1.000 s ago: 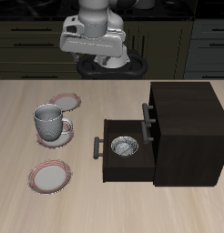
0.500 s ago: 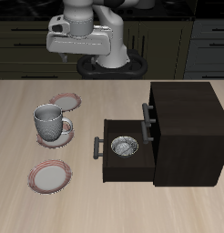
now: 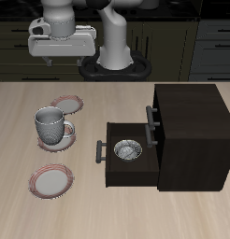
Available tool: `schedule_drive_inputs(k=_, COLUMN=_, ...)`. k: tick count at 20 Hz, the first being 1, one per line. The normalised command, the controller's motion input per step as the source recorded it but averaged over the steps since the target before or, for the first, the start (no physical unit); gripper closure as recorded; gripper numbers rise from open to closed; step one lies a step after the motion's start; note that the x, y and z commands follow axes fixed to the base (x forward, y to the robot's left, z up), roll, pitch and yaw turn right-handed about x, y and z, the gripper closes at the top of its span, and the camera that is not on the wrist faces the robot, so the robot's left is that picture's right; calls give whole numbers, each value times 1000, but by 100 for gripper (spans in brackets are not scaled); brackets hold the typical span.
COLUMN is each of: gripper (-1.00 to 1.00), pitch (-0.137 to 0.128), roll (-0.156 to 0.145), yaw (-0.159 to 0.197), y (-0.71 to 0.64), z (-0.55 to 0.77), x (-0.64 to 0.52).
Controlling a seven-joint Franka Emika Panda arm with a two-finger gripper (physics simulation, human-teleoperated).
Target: Place the porcelain mug that is on the plate onto the farthest plate relative to the robot
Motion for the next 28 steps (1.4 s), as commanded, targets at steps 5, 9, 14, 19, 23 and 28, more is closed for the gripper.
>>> schedule_drive_inputs(k=5, gripper=-100, pitch=-13, roll=-6, yaw=0, y=-372, z=1, x=75)
schedule_drive_inputs(k=9, gripper=-100, pitch=-55, roll=-45, yaw=13, y=-517, z=81, x=101)
schedule_drive_inputs(k=14, gripper=-100, pitch=-48, roll=-33, yaw=-41, y=-410, z=42, x=136)
schedule_drive_inputs(k=19, gripper=-100, pitch=-60, roll=-12, yaw=2, y=-329, z=-19, x=178)
schedule_drive_inputs(k=23, gripper=-100, pitch=-6, roll=-33, yaw=-10, y=-221, z=-153, x=181)
schedule_drive_inputs(k=28, gripper=-100, pitch=-6, roll=52, yaw=5, y=3, z=-236, x=80)
